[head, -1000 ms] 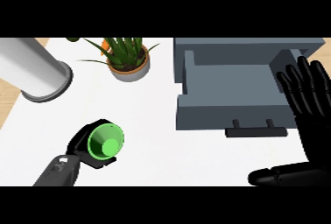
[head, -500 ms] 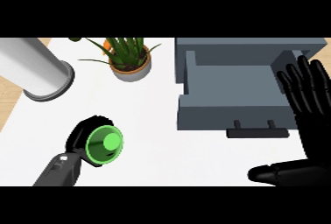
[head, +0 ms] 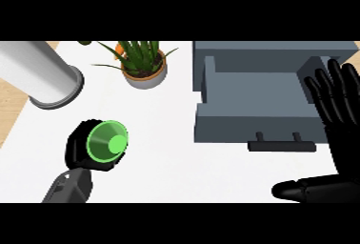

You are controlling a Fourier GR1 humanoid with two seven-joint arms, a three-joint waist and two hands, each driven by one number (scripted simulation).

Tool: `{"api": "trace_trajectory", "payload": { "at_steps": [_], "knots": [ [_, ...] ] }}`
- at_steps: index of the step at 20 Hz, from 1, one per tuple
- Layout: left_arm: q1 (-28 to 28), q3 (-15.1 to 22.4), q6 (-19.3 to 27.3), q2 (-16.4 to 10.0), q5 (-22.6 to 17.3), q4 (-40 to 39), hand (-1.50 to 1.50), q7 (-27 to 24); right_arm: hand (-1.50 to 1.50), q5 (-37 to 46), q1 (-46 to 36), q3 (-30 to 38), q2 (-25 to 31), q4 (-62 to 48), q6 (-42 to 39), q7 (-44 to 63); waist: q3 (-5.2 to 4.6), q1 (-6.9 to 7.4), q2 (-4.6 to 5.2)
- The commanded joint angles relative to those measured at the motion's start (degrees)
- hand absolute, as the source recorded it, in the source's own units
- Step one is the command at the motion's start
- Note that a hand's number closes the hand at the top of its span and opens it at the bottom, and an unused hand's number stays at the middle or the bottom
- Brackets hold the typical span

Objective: Pick up the cup, place it into the drawer and close the drawer

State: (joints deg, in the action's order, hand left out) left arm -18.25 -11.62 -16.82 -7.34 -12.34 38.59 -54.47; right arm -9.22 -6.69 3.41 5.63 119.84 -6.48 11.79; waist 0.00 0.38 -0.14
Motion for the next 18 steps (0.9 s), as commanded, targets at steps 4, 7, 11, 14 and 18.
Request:
{"api": "trace_trajectory", "payload": {
  "at_steps": [4,7,11,14,18],
  "knots": [
    [2.6,4.5,2.0,2.2,-0.1,17.2,1.5,6.7,-1.5,1.8,2.2,-2.5,-1.9,4.4,2.2,2.4,0.04,-0.14,-0.12],
    [1.5,7.0,4.7,4.7,-2.0,27.8,1.5,17.6,-1.5,-1.4,-0.5,1.1,0.5,-1.9,-0.8,0.0,0.08,0.31,-0.14],
    [0.0,8.1,7.3,5.4,-4.6,37.3,1.5,27.6,-1.5,-3.5,-1.4,3.4,1.9,0.4,-0.9,2.0,0.05,-0.04,-0.11],
    [-2.7,9.8,13.0,7.2,-5.0,43.4,1.5,34.5,-1.5,1.5,2.1,-1.4,-1.4,-0.9,-0.4,-2.1,0.04,-0.18,-0.04],
    [-5.7,10.4,15.0,6.8,-4.5,46.1,1.5,38.0,-1.5,-2.6,3.4,2.3,1.0,0.9,-2.6,-1.3,0.02,-0.54,0.04]
  ]
}}
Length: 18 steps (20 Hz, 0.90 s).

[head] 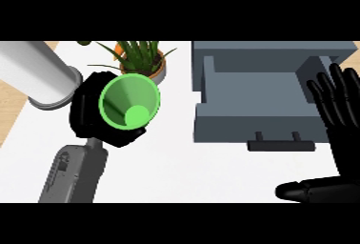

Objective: Pick up the cup, place it into the drawer and close the drawer

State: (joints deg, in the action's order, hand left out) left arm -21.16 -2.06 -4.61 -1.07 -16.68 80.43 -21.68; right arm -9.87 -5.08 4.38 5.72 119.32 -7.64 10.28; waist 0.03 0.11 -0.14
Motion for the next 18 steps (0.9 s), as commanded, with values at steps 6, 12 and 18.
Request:
{"api": "trace_trajectory", "payload": {
  "at_steps": [6,12,18],
  "knots": [
    [-13.2,1.8,8.6,0.4,2.6,1.2,1.5,10.0,-1.5,2.5,1.5,-1.9,-0.9,0.5,-0.2,-1.8,-0.02,-0.44,0.13],
    [-26.1,0.7,13.6,0.4,4.6,-8.7,1.5,12.8,-1.5,1.0,3.1,-0.8,-1.3,0.0,-0.6,-3.0,-0.01,-0.85,0.21],
    [-31.9,1.8,15.2,0.5,5.3,-11.4,1.5,17.1,-1.5,1.8,2.0,0.0,-0.4,-1.9,-1.0,-3.5,-0.01,-0.62,0.15]
  ]
}}
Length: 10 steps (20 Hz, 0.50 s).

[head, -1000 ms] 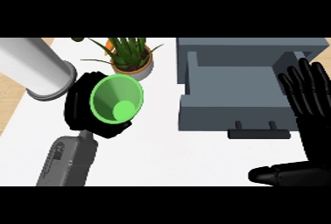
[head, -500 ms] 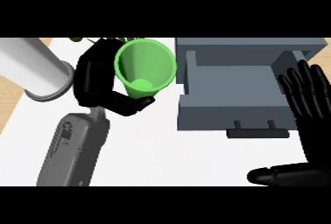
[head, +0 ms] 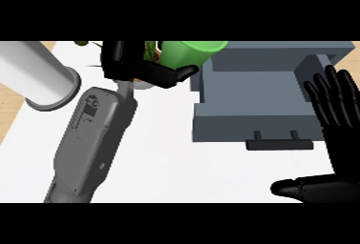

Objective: Pick up the cup, place it into the drawer and close the drawer

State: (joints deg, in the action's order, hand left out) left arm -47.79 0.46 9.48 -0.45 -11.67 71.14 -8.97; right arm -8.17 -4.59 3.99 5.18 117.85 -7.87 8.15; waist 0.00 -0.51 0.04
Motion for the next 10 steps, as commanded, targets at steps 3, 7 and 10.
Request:
{"api": "trace_trajectory", "payload": {
  "at_steps": [3,7,10],
  "knots": [
    [-9.7,1.7,4.3,0.4,0.3,-11.0,1.5,0.2,-1.5,-3.3,-1.0,2.7,1.9,0.9,-1.2,1.7,0.01,-0.44,0.1],
    [-13.1,1.8,4.5,0.4,-0.2,-20.6,1.5,-5.0,-1.5,-1.9,-1.7,1.7,0.8,0.2,-0.1,1.2,0.01,-0.86,0.26],
    [-15.8,6.1,9.3,0.4,-3.6,-21.8,1.5,-2.9,-1.5,0.8,-1.6,-1.0,-0.9,-2.6,0.2,-1.2,0.01,-0.68,0.2]
  ]
}}
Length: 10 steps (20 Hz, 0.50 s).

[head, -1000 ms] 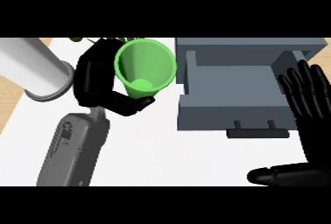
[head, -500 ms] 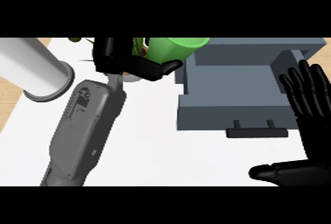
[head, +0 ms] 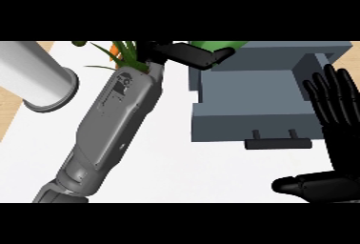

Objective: Pick up the cup, place it into the drawer and close the drawer

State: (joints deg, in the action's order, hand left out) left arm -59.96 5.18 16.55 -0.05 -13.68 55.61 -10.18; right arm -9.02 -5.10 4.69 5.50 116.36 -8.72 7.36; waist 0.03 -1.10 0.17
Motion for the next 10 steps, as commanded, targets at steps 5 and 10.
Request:
{"api": "trace_trajectory", "payload": {
  "at_steps": [5,10],
  "knots": [
    [-6.8,7.7,6.8,0.0,-7.9,-15.1,1.5,-7.9,-1.5,-0.4,0.4,-0.1,-0.3,1.2,-0.1,0.1,0.0,-1.31,0.27],
    [-11.5,8.5,6.0,0.0,-11.5,-19.7,1.5,-4.6,-1.5,0.0,-1.2,0.8,0.4,-0.9,0.2,0.3,0.01,-0.85,0.17]
  ]
}}
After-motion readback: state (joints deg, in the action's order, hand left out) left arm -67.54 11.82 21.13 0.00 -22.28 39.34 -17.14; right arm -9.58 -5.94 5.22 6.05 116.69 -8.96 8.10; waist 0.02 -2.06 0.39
